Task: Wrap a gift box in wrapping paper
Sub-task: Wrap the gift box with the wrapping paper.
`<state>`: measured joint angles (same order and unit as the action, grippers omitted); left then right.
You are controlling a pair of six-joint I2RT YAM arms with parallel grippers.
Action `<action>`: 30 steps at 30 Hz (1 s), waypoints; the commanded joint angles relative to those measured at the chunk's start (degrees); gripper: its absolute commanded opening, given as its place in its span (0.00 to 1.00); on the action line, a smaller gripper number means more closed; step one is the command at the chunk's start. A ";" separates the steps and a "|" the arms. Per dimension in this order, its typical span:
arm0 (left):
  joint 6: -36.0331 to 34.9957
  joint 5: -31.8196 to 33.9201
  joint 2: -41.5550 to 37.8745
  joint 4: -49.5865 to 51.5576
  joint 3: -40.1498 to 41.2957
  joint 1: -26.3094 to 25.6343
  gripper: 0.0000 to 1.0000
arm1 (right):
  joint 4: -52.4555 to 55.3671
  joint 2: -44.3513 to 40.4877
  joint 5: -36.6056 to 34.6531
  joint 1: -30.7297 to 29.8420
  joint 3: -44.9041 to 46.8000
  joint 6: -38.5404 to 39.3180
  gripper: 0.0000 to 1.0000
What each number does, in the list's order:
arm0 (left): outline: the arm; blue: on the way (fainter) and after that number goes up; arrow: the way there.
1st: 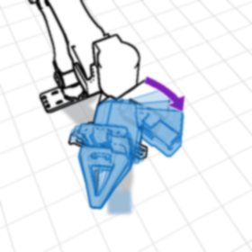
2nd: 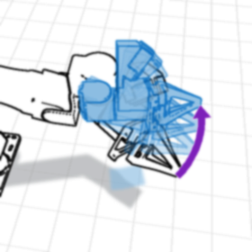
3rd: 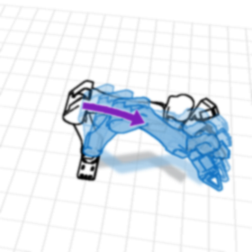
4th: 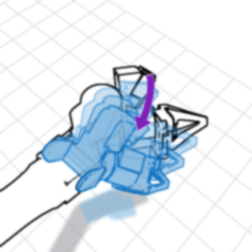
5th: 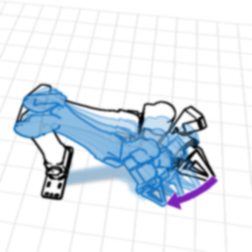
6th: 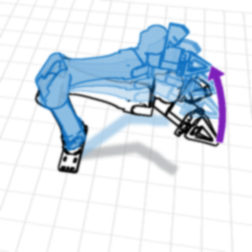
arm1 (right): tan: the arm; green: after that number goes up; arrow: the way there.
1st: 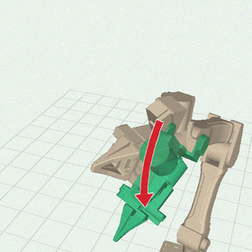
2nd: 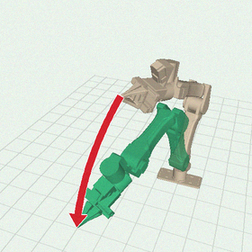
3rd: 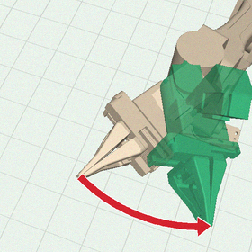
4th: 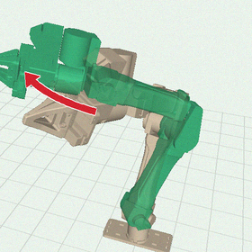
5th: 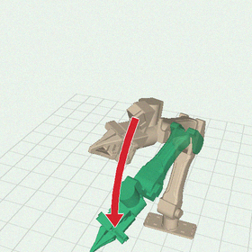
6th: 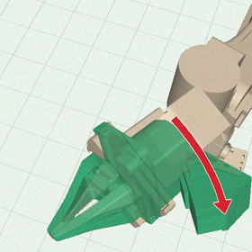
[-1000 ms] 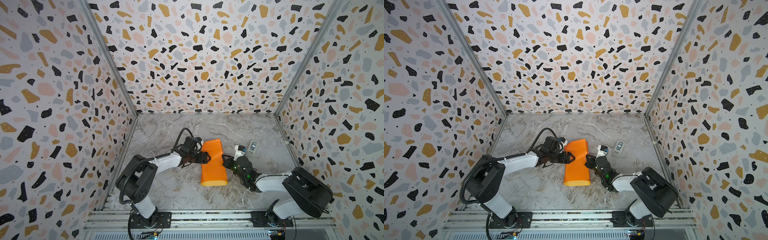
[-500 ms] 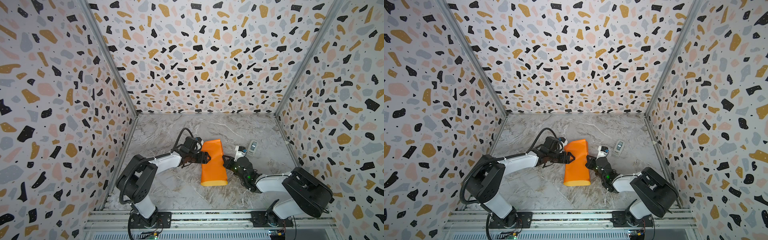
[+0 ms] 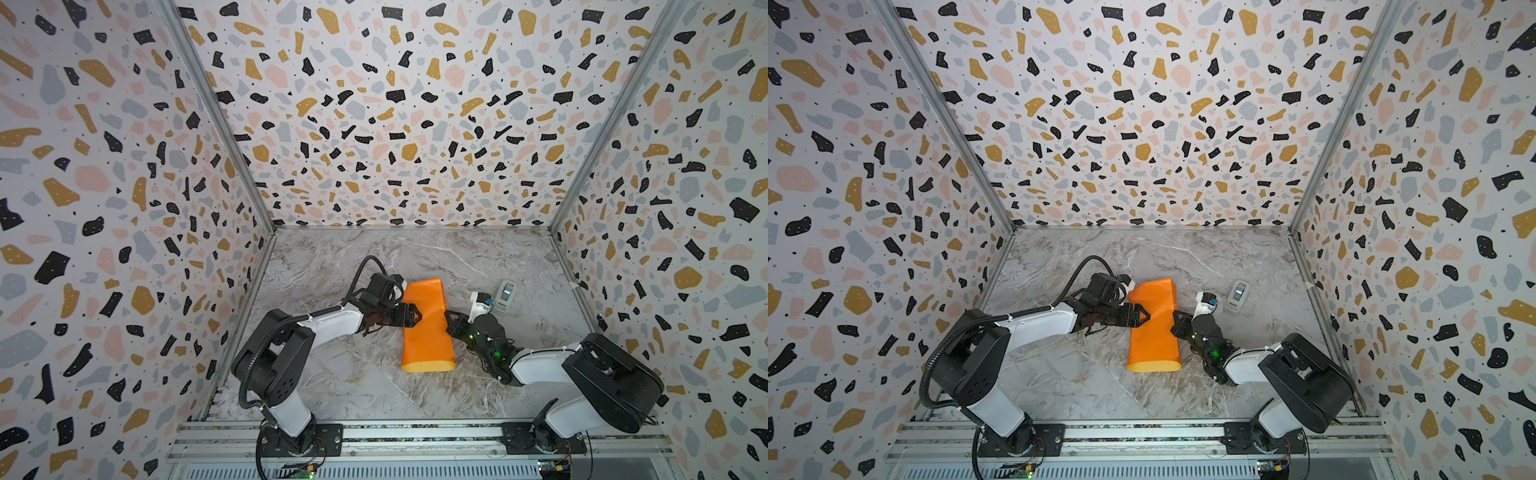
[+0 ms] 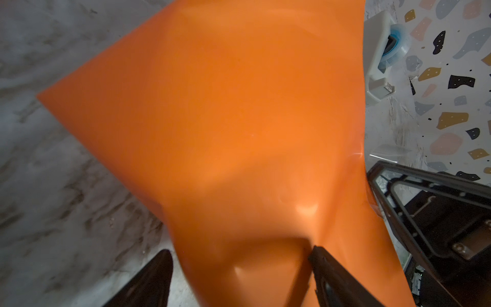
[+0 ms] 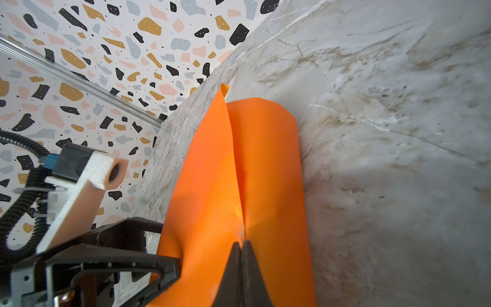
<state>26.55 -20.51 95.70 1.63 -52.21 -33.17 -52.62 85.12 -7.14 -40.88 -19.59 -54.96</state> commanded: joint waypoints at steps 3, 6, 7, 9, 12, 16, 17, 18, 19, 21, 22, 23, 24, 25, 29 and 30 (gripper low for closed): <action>-1.21 2.76 1.46 6.12 2.11 0.20 0.81 | 1.11 -1.01 1.58 -0.25 0.70 0.34 0.10; -1.23 2.76 1.42 6.28 2.20 0.19 0.82 | 1.29 -1.23 1.98 -0.25 0.68 0.50 0.14; -1.23 2.84 1.35 6.31 2.20 0.20 0.82 | 1.38 -1.43 2.12 -0.25 0.61 0.64 0.15; -1.23 2.86 1.40 6.27 2.11 0.20 0.82 | 1.73 -1.55 2.08 -0.27 0.70 0.64 0.16; -1.19 2.76 1.29 6.20 2.20 0.20 0.82 | 1.99 -1.54 2.13 -0.25 1.26 0.52 0.17; -1.21 2.63 1.33 6.13 2.20 0.16 0.82 | 2.53 -1.54 1.69 -0.25 1.66 0.76 0.19; -1.15 2.59 1.37 6.19 2.20 0.21 0.82 | 2.78 -1.54 1.64 -0.25 1.59 0.95 0.19; -1.14 2.52 1.42 6.19 2.18 0.16 0.82 | 3.15 -1.60 1.56 -0.26 1.45 1.02 0.20; -1.14 2.50 1.42 6.17 2.20 0.16 0.82 | 3.53 -1.56 1.60 -0.25 1.32 1.18 0.20; -1.15 2.46 1.40 6.15 2.20 0.21 0.82 | 3.70 -1.46 1.61 -0.25 1.08 1.52 0.21; -1.12 2.41 1.41 6.04 2.20 0.14 0.82 | 3.74 -1.29 1.68 -0.25 1.09 1.56 0.21; -1.17 2.41 1.42 6.02 2.20 0.18 0.81 | 3.73 -1.06 1.68 -0.25 0.97 1.70 0.22; -1.14 2.41 1.42 6.02 2.20 0.21 0.82 | 3.92 -0.89 1.77 -0.17 0.96 1.81 0.22; -1.14 2.33 1.42 6.01 2.20 0.20 0.82 | 4.10 -0.77 1.93 -0.10 0.83 1.84 0.23; -1.15 2.41 1.42 6.08 2.11 0.21 0.82 | 4.69 -0.38 3.95 0.74 0.08 2.42 0.30; -1.14 2.41 1.41 6.08 2.11 0.16 0.82 | 4.94 -0.67 4.54 1.09 -0.16 2.64 0.33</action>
<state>26.55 -20.58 95.70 1.50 -52.14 -33.17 -50.89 84.64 -4.84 -40.34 -18.59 -53.74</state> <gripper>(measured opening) 0.816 0.318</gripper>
